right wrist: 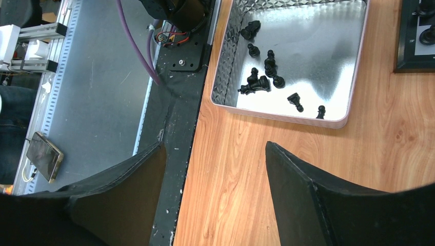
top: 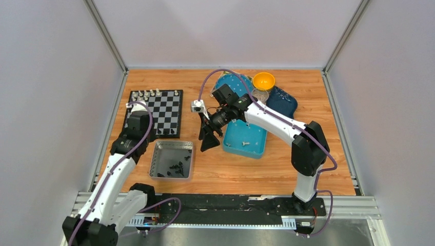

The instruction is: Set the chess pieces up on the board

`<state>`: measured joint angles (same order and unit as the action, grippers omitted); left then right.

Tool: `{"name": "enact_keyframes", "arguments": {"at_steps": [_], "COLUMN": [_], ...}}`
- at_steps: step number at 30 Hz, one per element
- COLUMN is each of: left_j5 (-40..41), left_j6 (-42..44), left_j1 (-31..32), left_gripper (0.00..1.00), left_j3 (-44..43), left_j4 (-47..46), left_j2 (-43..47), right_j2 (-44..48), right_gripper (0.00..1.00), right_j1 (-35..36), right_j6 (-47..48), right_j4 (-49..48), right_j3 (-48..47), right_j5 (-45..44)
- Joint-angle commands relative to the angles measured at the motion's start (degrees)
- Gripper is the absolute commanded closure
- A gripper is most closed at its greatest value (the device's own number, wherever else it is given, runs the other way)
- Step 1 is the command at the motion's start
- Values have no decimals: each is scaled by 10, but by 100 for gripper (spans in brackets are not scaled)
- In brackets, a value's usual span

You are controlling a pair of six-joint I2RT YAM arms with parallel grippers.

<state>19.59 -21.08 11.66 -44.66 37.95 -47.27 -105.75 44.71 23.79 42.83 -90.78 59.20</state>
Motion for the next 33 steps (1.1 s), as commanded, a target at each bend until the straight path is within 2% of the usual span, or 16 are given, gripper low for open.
{"name": "enact_keyframes", "arguments": {"at_steps": [1,7,16,25,33], "left_j5": [34,-5,-63,-84,-101], "left_j6": [75,98,101,98,98], "left_j1": [-32,-80,-140,-165,-175], "left_gripper": [95,95,95,94,93], "left_j3": [29,64,105,111,101], "left_j4": [-128,-240,-342,-405,-422], "left_j2": [-38,-99,-166,-222,-253], "right_j2": [34,39,38,37,31], "right_gripper": [26,26,25,25,25], "right_j1": [1,1,-7,-14,-14], "right_j6": [19,17,16,13,10], "right_j4": [2,2,2,2,2], "right_j3": [6,18,22,28,22], "right_j5": [-9,-13,-8,-7,-3]}}
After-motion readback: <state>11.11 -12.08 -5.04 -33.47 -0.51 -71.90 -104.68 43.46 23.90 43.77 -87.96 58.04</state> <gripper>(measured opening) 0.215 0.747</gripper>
